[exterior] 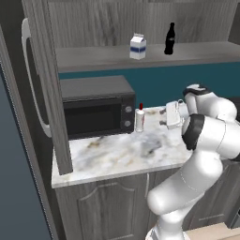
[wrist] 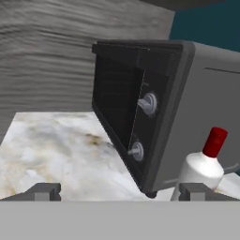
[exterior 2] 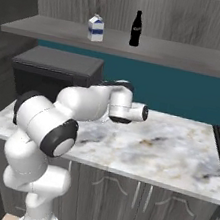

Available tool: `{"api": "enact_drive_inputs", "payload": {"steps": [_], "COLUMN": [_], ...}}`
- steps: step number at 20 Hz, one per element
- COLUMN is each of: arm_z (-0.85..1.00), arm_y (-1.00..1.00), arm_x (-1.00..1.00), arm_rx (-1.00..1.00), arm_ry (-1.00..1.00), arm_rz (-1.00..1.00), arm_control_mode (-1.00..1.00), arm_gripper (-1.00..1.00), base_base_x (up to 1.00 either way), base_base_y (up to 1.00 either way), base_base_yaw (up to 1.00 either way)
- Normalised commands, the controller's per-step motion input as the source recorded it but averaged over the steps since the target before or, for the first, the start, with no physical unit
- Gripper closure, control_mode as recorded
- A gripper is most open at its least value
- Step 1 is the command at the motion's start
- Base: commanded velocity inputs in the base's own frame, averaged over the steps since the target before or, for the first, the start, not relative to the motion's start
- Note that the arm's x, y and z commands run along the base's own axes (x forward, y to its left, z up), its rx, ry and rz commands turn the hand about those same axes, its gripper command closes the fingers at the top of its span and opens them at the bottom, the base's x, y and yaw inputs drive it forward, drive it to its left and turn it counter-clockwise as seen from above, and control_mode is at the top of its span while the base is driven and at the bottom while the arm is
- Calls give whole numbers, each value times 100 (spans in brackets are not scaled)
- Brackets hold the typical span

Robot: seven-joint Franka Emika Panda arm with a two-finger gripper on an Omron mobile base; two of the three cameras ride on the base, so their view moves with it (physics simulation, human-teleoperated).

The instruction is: Sort all alcoholic drinks to one cabinet, and non-alcoholic drinks to the other.

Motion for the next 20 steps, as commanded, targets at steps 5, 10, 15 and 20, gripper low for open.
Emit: {"api": "enact_drive_inputs", "payload": {"steps": [5, 10, 15, 20], "arm_z": [-14, -4, -1, -5], "arm_y": [7, 14, 15, 11], "arm_x": [4, 13, 13, 16], "arm_rx": [3, 2, 1, 1], "arm_ry": [0, 0, 2, 5], "arm_rz": [0, 0, 0, 0], "arm_control_mode": [-100, -100, -100, -100], "arm_gripper": [-100, -100, -100, -100], "base_base_x": [0, 0, 0, 0], "base_base_y": [0, 0, 0, 0], "base_base_yaw": [0, 0, 0, 0]}}
